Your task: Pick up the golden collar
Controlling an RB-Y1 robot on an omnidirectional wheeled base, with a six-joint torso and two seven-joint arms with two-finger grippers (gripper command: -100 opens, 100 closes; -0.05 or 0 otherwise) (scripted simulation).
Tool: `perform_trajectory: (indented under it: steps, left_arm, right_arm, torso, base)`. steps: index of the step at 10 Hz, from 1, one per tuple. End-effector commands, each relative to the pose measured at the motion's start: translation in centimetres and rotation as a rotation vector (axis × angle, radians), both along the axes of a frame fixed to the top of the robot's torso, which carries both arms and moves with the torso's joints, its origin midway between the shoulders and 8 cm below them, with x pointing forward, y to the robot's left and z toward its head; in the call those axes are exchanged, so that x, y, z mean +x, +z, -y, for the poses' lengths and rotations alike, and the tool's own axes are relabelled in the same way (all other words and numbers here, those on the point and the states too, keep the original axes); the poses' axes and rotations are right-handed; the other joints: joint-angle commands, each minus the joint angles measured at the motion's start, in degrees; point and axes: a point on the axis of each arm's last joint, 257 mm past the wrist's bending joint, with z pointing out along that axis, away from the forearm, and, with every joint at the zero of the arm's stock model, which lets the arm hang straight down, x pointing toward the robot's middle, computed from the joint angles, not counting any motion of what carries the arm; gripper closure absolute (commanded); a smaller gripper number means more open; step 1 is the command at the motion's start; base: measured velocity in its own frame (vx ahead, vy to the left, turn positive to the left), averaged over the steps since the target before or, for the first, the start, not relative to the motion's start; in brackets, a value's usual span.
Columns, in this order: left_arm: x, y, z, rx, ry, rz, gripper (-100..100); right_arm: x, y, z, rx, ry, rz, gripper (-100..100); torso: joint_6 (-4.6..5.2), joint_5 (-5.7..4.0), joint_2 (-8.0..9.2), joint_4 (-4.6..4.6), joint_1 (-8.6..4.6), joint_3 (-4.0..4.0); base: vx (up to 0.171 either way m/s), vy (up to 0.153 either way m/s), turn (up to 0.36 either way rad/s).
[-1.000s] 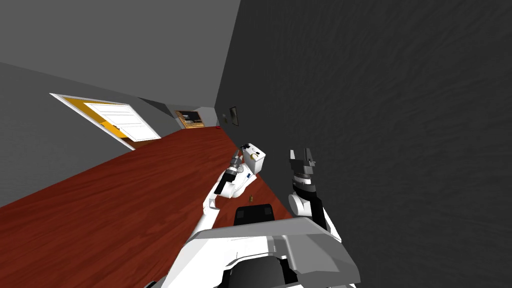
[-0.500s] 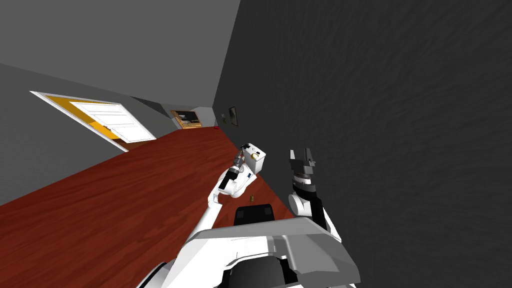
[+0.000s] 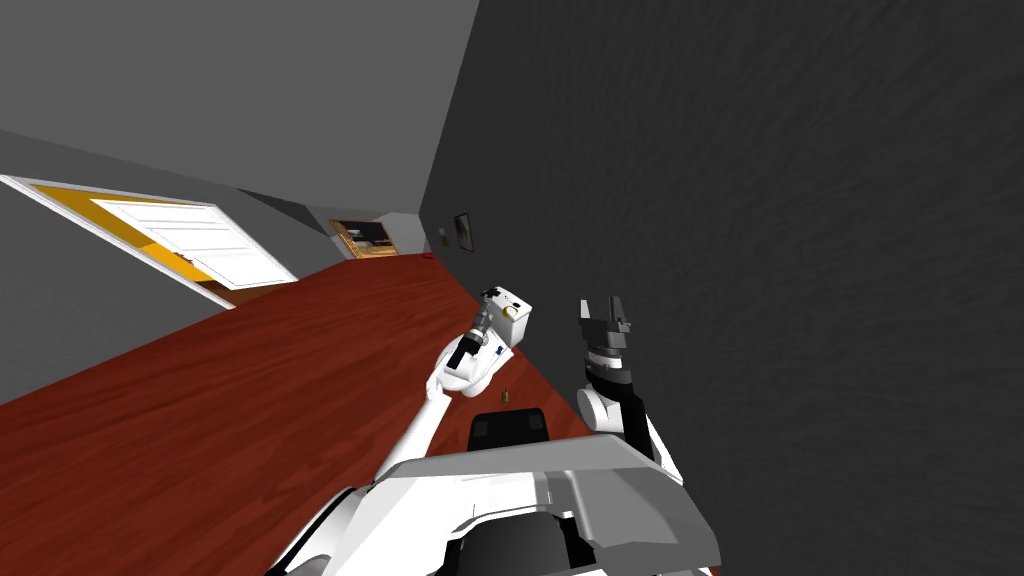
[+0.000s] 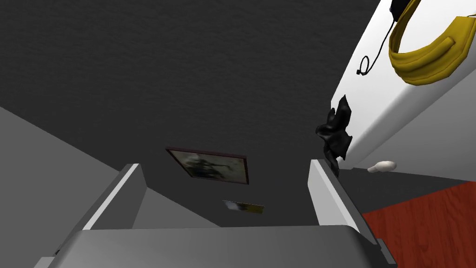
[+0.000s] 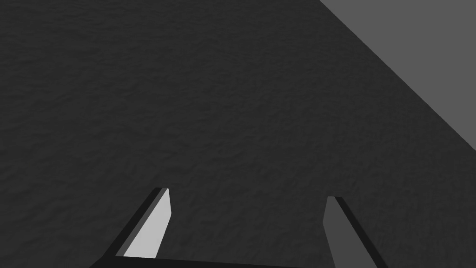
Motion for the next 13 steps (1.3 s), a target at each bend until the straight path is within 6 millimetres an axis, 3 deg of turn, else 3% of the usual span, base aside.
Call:
perform_trajectory:
  steps: [1, 2, 6, 7, 9, 12, 13]
  left_arm:
    - [0.5, -1.5, 0.2, 0.016, -0.002, -0.032, -100]
    - [1.4, -1.2, 1.0, 0.030, -0.014, -0.037, -100]
    - [2.6, -4.4, 1.1, 0.066, -0.012, -0.105, -100]
    - [3.5, -3.8, 1.7, 0.081, -0.021, -0.103, -100]
    - [3.6, -5.8, 1.3, 0.093, -0.014, -0.140, -100]
    - [5.5, -7.0, 1.8, 0.140, -0.017, -0.180, -100]
    - [5.4, -8.4, 1.5, 0.149, -0.011, -0.208, -100]
  right_arm:
    - [0.0, 0.0, 0.0, 0.000, 0.000, 0.000, 0]
    - [0.0, 0.0, 0.0, 0.000, 0.000, 0.000, 0]
    - [0.0, 0.0, 0.0, 0.000, 0.000, 0.000, 0]
    - [0.0, 0.0, 0.0, 0.000, 0.000, 0.000, 0]
    - [0.0, 0.0, 0.0, 0.000, 0.000, 0.000, 0]
    - [0.0, 0.0, 0.0, 0.000, 0.000, 0.000, 0]
    - [0.0, 0.0, 0.0, 0.000, 0.000, 0.000, 0]
  torso:
    - [0.00, 0.00, 0.00, 0.00, 0.00, 0.00]
    - [-0.04, 0.01, -0.01, -0.01, 0.04, -0.01]
    - [0.00, 0.00, -0.05, -0.01, 0.01, -0.03]
    - [-0.05, 0.01, -0.05, -0.02, 0.04, -0.03]
    - [-0.05, 0.03, -0.03, -0.01, 0.13, -0.02]
    - [-0.04, 0.01, -0.06, -0.02, 0.04, -0.04]
    - [-0.02, 0.02, -0.03, -0.01, 0.07, -0.02]
  base:
    - [-0.007, 0.060, -0.080]
    - [-0.003, 0.080, -0.132]
    - [-0.003, 0.054, -0.084]
    - [-0.009, 0.083, -0.180]
    - [-0.006, 0.058, -0.031]
    - [-0.006, 0.061, -0.158]
    - [-0.006, 0.066, -0.116]
